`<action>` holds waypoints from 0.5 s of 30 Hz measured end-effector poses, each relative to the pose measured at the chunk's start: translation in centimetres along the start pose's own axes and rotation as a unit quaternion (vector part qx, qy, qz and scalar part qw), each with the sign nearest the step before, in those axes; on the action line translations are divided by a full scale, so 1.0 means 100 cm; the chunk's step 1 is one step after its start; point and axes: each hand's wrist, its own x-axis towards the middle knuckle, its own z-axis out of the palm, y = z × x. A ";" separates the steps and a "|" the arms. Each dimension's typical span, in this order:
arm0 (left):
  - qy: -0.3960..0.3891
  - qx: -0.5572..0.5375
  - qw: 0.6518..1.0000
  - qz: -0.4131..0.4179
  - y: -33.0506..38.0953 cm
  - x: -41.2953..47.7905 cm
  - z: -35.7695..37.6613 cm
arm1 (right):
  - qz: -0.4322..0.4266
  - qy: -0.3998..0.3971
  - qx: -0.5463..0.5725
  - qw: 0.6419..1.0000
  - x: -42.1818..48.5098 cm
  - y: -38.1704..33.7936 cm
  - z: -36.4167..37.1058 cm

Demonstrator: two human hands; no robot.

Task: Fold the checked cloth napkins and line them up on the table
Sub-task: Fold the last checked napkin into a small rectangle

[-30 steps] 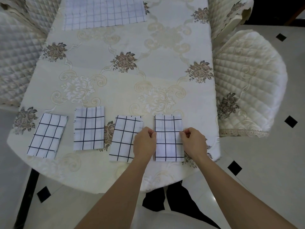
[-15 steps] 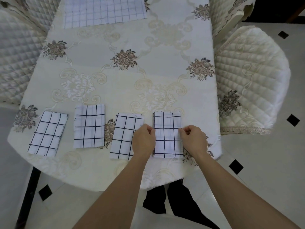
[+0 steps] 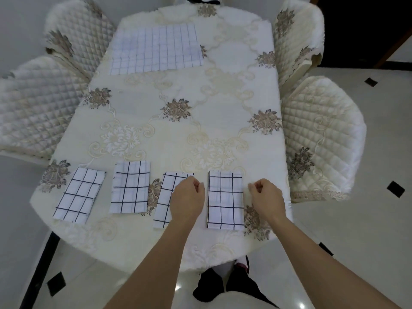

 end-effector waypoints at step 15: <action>0.180 0.156 0.925 0.295 0.075 -0.006 -0.071 | -0.343 0.205 -0.236 0.886 -0.018 -0.093 -0.070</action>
